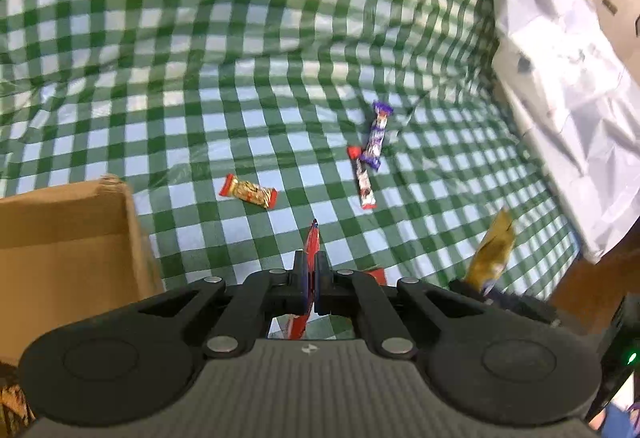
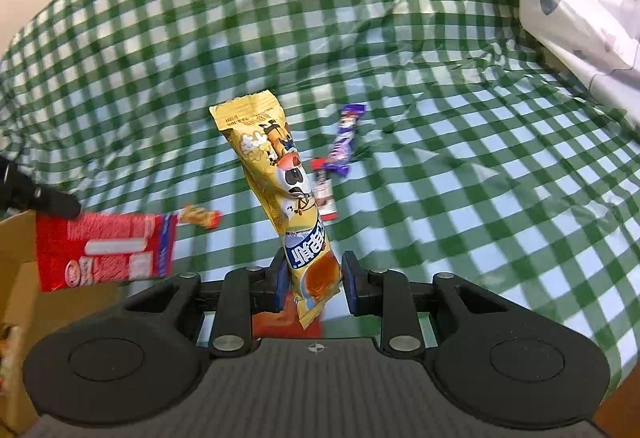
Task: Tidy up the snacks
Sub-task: 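Carry the red pack and yellow pack over the cardboard box with both tools, then open both tools to drop the red pack and yellow pack into the box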
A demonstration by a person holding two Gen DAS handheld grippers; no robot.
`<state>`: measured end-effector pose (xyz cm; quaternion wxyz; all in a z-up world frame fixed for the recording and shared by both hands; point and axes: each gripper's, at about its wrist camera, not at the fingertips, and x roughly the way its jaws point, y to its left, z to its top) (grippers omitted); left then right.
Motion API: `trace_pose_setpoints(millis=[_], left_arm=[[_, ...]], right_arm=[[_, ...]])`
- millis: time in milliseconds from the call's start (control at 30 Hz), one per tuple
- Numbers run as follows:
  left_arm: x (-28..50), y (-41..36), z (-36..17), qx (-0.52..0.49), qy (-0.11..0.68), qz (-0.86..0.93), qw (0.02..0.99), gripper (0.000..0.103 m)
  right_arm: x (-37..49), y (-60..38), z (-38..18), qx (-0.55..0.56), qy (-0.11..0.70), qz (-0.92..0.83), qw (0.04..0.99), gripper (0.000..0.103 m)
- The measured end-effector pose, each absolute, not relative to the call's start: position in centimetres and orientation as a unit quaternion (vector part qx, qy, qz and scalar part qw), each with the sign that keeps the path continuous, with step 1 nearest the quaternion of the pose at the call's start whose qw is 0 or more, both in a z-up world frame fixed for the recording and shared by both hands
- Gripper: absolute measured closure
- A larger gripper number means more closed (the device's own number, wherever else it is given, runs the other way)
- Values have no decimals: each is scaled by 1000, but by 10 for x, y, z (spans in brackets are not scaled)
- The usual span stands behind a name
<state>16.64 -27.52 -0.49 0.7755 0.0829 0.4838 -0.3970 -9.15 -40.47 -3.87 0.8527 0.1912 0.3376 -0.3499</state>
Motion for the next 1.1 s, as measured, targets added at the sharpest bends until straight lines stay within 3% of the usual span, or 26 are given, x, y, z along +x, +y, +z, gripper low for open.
trace_pose_setpoints(millis=[400,767,833,867,900,967,1033,1100], left_arm=[[153,-130,88,23,430,-370,823,101],[169,-17,77,5,443,-298,846,103],[170,-1,65,8,447,-278,850,95],[170,4,56,11,454,-269,850,75],[169,9,48,12,461,-258,849,41],[166,23,36,8,463,-228,857,10],[157,36,26,9,459,-209,863,6],[148,48,17,5,468,-198,861,6]], right_arm=[[-44,-284,29,168,309,-240,905,75],[40,-185,26,184,354,-137,907,74],[54,-175,17,190,370,-120,901,72],[61,-170,13,185,377,-115,900,71],[66,-164,7,179,385,-114,898,68],[73,-156,-4,178,403,-120,890,34],[74,-153,-13,179,413,-139,882,24],[69,-151,-14,176,417,-139,881,23]])
